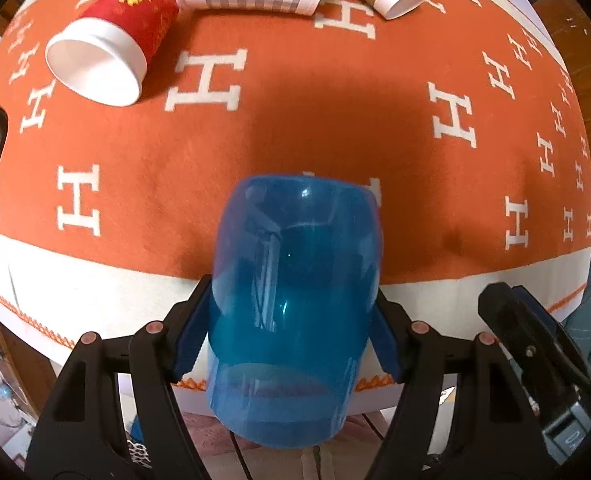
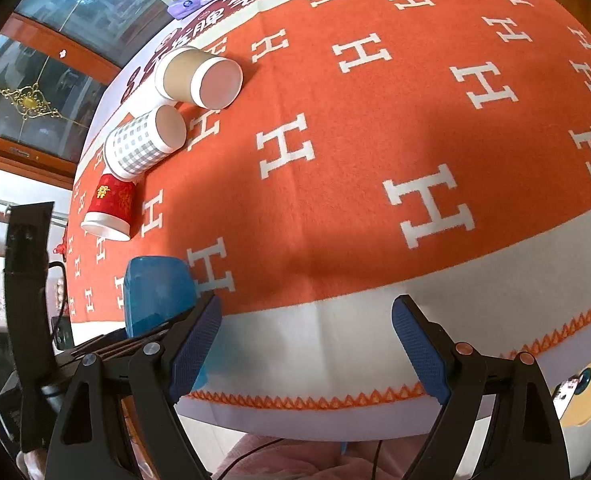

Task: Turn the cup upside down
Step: 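Lift the blue cup and set it upright on the cloth, then open the left gripper while the right gripper closes on the upright blue cup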

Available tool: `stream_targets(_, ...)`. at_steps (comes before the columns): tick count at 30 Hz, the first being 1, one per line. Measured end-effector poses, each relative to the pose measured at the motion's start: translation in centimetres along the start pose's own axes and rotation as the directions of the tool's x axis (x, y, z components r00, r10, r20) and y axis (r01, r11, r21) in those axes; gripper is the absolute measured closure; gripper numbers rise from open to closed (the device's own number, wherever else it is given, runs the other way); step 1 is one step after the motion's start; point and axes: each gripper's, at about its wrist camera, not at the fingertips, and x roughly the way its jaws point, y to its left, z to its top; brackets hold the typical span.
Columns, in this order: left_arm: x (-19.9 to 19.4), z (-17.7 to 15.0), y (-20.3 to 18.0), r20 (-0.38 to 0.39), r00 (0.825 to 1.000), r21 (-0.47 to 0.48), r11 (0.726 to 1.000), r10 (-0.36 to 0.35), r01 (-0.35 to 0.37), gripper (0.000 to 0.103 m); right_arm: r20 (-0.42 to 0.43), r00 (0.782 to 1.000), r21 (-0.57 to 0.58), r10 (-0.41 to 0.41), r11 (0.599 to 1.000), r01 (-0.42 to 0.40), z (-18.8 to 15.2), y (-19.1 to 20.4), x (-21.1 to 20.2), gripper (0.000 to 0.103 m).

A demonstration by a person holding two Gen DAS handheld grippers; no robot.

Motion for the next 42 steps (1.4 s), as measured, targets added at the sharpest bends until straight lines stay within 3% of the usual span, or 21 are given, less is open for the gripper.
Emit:
stream_targets(5, -0.2, -0.3, -0.7, -0.016, 0.999, 0.000, 0.999, -0.038, 0.038, 0.028, 0.016, 1.000, 0.006, -0.002, 1.000, 0.002, -0.3, -0.4, -0.7, 0.014)
stream_targets(16, -3.5, -0.3, -1.9, 0.014, 0.999, 0.037, 0.999, -0.039, 0.039, 0.028, 0.044, 0.999, 0.004, 0.001, 1.000, -0.001, -0.9, -0.6, -2.0, 0.014)
stream_targets(31, -6.7, -0.3, 0.1, 0.088, 0.996, 0.084, 0.996, -0.029, 0.022, 0.028, 0.066, 0.998, -0.041, 0.022, 0.999, -0.019, -1.0, 0.9, -3.3, 0.014)
stream_targets(37, -8.1, -0.9, 1.0, 0.135, 0.991, 0.095, 0.996, -0.018, 0.006, 0.035, 0.071, 0.997, -0.068, 0.028, 0.997, -0.023, -1.1, 1.7, -3.9, 0.014)
stream_targets(42, -7.0, -1.0, 1.1, 0.116, 0.993, 0.106, 0.994, -0.012, 0.000, 0.047, 0.065, 0.997, -0.083, 0.029, 0.996, -0.024, -1.3, 2.2, -4.0, 0.015)
